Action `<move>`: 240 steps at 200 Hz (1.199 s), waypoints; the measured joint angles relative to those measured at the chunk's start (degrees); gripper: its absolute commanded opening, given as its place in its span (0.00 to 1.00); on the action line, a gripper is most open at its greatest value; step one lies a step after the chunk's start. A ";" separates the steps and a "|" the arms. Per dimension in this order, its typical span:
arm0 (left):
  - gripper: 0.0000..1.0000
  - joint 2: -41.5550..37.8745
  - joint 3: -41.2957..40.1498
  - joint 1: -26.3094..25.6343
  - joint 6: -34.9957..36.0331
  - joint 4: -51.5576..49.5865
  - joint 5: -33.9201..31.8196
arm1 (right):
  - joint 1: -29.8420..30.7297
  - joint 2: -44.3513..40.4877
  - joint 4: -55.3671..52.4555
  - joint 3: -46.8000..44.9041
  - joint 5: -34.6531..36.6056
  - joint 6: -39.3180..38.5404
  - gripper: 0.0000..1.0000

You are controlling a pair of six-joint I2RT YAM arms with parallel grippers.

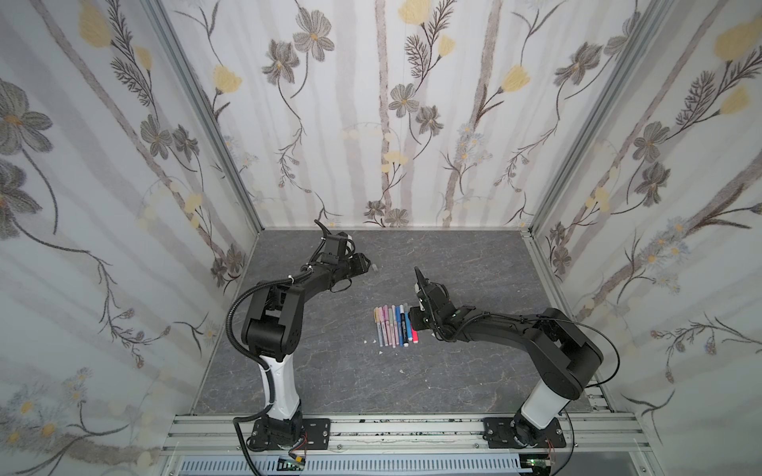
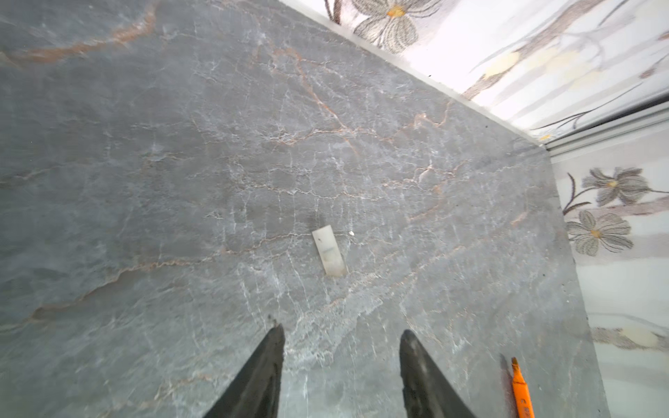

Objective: Remove pen caps from pens
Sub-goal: Pick up the pen from the center of the table.

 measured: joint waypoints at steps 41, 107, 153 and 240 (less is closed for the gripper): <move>1.00 -12.31 -12.81 0.22 -1.73 8.74 0.39 | 0.31 0.15 -0.02 -0.96 0.02 0.39 0.41; 1.00 -19.08 -21.42 1.03 -6.03 19.78 1.29 | 0.79 2.05 -0.42 -1.38 0.04 0.79 0.36; 0.94 -19.37 -22.38 1.01 -8.94 22.21 3.06 | 0.90 3.21 1.40 -1.38 1.38 0.76 0.32; 0.91 -23.32 -22.25 0.90 -8.24 17.59 1.14 | 1.29 2.97 3.58 -3.30 3.04 0.15 0.29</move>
